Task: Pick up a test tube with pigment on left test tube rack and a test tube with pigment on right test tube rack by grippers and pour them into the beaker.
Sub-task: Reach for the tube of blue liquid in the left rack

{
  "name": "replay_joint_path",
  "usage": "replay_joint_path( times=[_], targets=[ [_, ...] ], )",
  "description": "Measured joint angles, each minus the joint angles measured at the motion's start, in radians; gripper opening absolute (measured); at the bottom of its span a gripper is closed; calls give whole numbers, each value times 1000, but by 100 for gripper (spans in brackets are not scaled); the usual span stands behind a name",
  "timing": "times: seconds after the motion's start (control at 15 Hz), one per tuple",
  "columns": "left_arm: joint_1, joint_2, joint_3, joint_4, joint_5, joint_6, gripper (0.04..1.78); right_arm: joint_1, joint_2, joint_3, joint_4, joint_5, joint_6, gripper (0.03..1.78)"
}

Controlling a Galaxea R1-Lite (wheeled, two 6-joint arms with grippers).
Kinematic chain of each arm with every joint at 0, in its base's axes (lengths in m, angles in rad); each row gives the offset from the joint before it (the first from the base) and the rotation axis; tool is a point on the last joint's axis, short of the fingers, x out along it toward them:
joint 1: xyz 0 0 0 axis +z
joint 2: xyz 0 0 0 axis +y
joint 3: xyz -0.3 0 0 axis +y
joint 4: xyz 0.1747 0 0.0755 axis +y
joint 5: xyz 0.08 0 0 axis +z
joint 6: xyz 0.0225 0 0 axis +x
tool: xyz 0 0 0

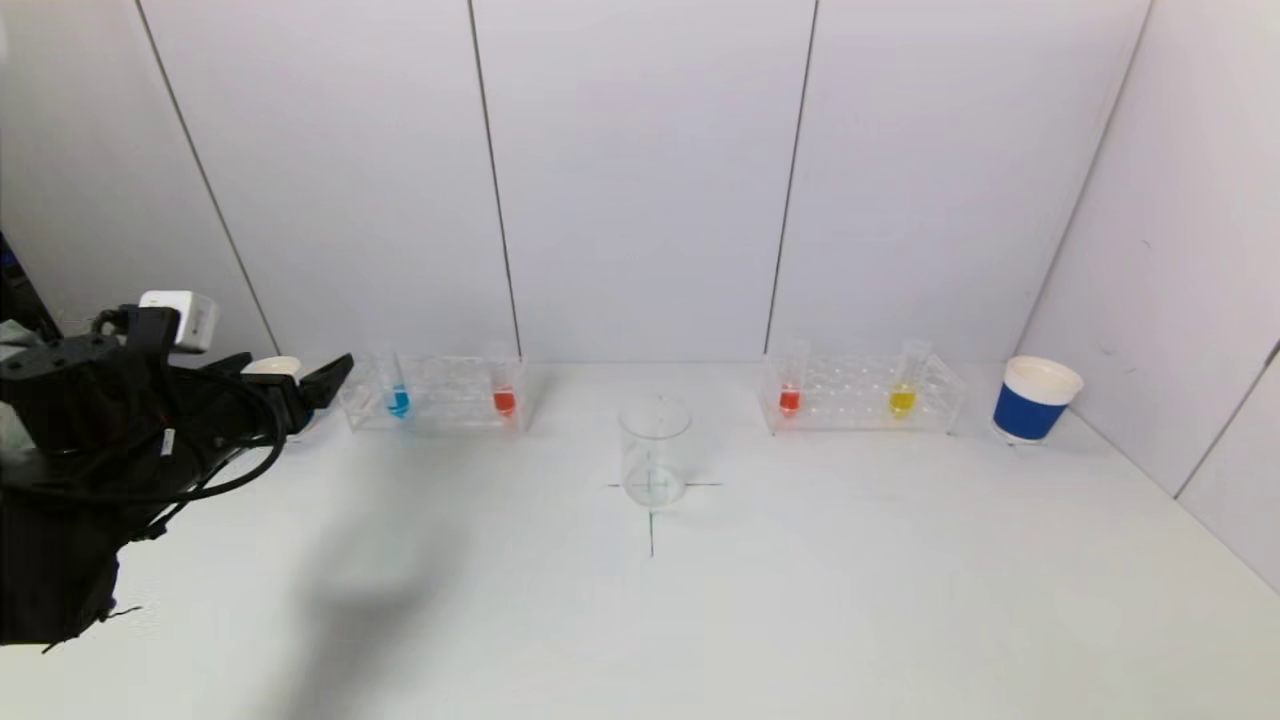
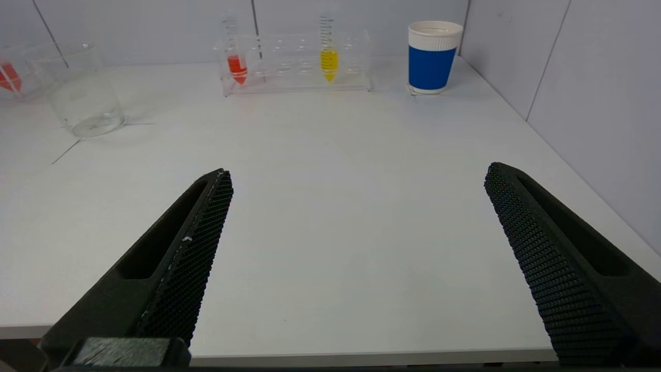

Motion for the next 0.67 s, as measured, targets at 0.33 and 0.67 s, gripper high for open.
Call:
replay_joint_path(
  times=[0.33, 0.67],
  targets=[
    [44, 243, -116, -139, -65, 1, 176, 0, 0, 0, 0, 0, 0, 177],
    [47, 379, -219, -147, -68, 1, 176, 0, 0, 0, 0, 0, 0, 177]
  ],
)
